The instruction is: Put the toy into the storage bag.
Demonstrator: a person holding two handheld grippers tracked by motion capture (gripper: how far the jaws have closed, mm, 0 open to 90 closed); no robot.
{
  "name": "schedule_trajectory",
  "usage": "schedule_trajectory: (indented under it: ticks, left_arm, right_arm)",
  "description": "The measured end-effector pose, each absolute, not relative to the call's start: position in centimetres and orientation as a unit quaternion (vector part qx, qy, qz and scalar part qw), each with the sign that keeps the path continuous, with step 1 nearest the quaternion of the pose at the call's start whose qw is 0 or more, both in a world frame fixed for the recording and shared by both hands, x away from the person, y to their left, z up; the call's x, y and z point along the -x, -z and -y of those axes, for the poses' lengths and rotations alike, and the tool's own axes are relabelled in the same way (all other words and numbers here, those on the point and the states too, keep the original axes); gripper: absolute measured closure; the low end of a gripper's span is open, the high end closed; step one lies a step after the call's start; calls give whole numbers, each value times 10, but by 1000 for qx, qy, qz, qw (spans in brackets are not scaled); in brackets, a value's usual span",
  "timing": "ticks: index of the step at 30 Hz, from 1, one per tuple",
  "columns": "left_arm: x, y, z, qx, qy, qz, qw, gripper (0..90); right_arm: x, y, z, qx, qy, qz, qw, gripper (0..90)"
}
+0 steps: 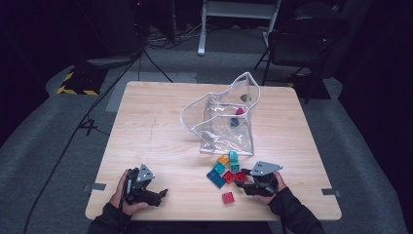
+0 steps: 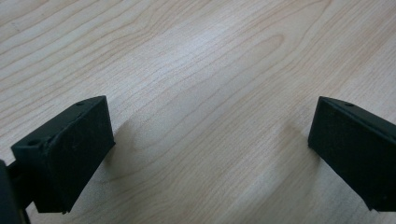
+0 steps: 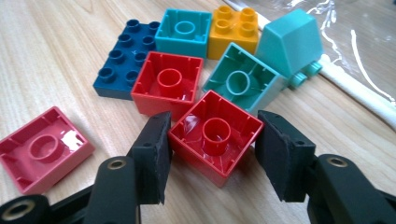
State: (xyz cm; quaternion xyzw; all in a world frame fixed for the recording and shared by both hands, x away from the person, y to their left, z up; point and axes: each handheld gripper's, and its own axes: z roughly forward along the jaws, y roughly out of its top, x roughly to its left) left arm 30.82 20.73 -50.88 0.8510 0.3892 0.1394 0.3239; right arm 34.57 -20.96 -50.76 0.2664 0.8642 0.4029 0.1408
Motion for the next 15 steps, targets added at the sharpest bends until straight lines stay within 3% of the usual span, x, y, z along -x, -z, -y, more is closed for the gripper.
schedule_trajectory:
  ticks: [15]
  left_arm:
    - [-308, 509, -207, -851, -139, -389, 324, 4]
  right_arm:
    - [-343, 505, 229, -284, -416, -851, 148, 478]
